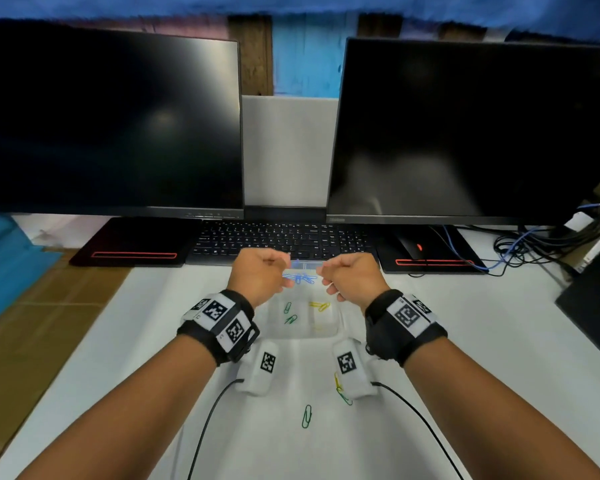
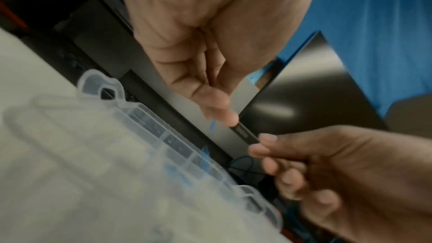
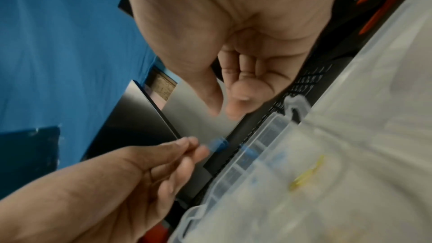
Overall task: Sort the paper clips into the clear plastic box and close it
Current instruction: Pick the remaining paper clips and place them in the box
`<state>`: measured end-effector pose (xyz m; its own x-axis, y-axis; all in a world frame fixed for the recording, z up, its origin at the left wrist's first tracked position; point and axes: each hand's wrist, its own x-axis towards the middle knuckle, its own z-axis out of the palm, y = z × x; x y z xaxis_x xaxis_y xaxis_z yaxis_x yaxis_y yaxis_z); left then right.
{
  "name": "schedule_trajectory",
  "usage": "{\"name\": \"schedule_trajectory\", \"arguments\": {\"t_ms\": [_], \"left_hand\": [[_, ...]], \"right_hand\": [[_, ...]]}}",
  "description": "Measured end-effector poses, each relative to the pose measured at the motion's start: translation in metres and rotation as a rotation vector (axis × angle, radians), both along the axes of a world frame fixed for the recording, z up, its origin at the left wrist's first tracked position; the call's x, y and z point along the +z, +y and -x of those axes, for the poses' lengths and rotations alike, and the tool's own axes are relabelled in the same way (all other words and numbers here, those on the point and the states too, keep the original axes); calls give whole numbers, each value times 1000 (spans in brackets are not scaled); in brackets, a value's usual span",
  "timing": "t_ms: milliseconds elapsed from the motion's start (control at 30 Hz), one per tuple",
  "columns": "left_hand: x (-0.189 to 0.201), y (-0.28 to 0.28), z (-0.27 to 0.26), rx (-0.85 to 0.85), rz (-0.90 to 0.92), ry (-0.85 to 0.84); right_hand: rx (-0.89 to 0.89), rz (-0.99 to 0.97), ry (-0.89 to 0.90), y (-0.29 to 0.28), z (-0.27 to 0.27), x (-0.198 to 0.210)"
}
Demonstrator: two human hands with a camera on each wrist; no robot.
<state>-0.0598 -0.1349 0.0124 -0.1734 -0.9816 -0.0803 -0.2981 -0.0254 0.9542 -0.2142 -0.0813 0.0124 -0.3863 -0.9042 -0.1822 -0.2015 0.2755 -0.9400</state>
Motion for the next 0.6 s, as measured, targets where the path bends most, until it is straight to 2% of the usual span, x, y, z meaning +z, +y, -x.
{"name": "schedule_trajectory", "arguments": {"t_ms": [200, 333, 500, 600], "left_hand": [[-17, 10, -25, -156, 72, -176], [-14, 39, -37, -419, -27, -265], [-16, 83, -31, -755, -197, -654], [-23, 100, -24, -815, -201, -830]], "right_hand": [[34, 11, 195, 30, 21, -21], [159, -49, 247, 60, 25, -26], [427, -271, 488, 90, 13, -27], [449, -403, 660, 100, -1, -29]]}}
